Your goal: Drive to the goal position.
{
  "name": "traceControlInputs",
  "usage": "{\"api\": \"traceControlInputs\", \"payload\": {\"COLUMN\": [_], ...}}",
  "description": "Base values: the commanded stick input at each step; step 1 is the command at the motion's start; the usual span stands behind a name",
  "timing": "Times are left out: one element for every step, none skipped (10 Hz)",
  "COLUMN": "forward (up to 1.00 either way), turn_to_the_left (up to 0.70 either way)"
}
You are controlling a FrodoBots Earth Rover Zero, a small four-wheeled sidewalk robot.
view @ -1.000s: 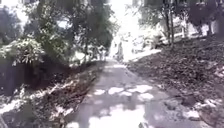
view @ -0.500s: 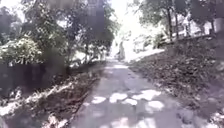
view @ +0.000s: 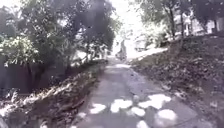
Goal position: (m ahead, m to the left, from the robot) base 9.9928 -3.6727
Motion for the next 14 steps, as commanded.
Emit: {"api": "traceControlInputs", "payload": {"forward": [0.50,0.50,0.50,0.50,0.50,0.50,0.50,0.50,0.50,0.50,0.50,0.50,0.50,0.50], "turn_to_the_left": [0.01,0.00,0.00,0.00,0.00,0.00,0.00,0.00,0.00,0.00,0.00,0.00,0.00,0.00]}}
